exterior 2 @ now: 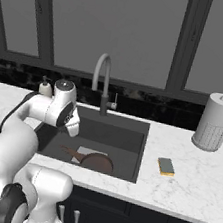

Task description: Pick the pan and sponge and place them into the sink. Then turn on the water.

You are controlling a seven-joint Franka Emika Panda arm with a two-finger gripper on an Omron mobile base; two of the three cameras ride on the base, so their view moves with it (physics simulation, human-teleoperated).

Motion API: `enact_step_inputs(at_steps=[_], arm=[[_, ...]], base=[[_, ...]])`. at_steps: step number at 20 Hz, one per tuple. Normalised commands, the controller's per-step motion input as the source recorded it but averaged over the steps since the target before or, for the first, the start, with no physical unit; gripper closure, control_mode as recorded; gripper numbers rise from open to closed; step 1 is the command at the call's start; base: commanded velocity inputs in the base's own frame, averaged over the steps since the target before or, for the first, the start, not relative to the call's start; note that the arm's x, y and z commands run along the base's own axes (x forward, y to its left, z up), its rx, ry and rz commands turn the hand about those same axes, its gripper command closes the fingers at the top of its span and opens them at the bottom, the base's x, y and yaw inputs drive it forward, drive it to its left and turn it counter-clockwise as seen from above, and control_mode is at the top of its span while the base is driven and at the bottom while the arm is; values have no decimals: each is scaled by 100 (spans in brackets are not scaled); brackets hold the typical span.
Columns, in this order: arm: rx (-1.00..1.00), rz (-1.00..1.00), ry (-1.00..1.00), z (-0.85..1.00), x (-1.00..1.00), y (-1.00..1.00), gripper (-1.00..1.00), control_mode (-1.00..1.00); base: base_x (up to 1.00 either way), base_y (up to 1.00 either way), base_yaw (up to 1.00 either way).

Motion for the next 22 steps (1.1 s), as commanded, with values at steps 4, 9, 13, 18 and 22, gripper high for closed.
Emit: enact_step_inputs(at_steps=[4,9,13,18,22], arm=[[-27,51,0,55,-60,-32,-100,-100],[-34,32,1,54,-22,-28,-100,-100],[-29,28,4,36,-14,-62,-100,-100],[-21,30,10,4,-7,-77,-100,-100],[-19,30,20,0,0,-83,-100,-100]], base=[[0,0,0],[0,0,0],[0,0,0],[0,0,0],[0,0,0]])
